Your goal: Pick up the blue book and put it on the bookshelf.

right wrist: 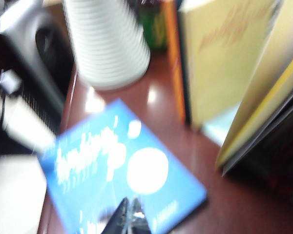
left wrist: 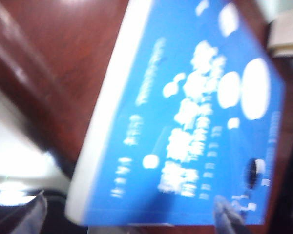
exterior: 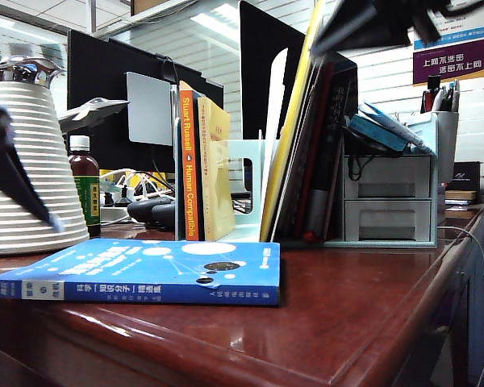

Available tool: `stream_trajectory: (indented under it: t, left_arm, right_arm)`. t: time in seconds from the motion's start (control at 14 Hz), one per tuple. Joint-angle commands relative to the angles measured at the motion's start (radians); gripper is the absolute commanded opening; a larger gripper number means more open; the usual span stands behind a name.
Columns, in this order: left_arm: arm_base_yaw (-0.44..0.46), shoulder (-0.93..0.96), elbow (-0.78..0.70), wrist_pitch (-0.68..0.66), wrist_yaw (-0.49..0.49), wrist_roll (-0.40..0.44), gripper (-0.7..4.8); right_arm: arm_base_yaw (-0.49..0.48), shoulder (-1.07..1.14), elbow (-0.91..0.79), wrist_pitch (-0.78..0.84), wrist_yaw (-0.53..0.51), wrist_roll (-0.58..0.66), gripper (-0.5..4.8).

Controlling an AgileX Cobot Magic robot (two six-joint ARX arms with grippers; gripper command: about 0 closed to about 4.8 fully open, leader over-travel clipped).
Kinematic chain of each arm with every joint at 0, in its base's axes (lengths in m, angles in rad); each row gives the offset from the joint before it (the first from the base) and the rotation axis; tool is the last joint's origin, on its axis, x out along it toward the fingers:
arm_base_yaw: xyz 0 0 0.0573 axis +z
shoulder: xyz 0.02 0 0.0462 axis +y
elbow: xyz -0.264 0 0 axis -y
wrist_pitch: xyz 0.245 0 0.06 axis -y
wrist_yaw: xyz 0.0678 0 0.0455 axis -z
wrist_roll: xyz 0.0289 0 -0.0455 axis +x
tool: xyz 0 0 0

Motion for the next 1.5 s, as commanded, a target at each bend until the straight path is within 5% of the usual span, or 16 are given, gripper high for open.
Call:
stream_trajectory:
  t: [0.07,0.64,1.14,1.21,1.28,1.5]
  left_arm:
    - [0.0,0.063,0.0,0.08,-0.005,0.005,4.79]
    - [-0.014,0.109,0.001,0.23,-0.021,0.003,4.79]
    - [-0.127,0.109,0.001,0.176,-0.068,-0.014,4.79]
    - [-0.127,0.109,0.001,0.176,-0.068,-0.023,2.94]
    - [-0.127,0.109,0.001,0.176,-0.061,-0.027,0.11]
    - [-0.127,0.109,0.001,0.19,-0.011,-0.026,-0.07]
  right_arm:
    - [0.002,-0.001,0.007,-0.09,-0.026,-0.094,-0.05]
    - [0.002,0.0,0.006,-0.105,-0.023,-0.097,-0.05]
    - [0.002,-0.001,0.006,-0.084,-0.026,-0.095,-0.05]
    - [0.002,-0.001,0.006,-0.08,-0.026,-0.095,-0.05]
    - [0.002,-0.001,0.006,-0.08,-0.026,-0.095,-0.05]
    - [0.002,-0.001,0.007,-0.071,-0.025,-0.095,-0.05]
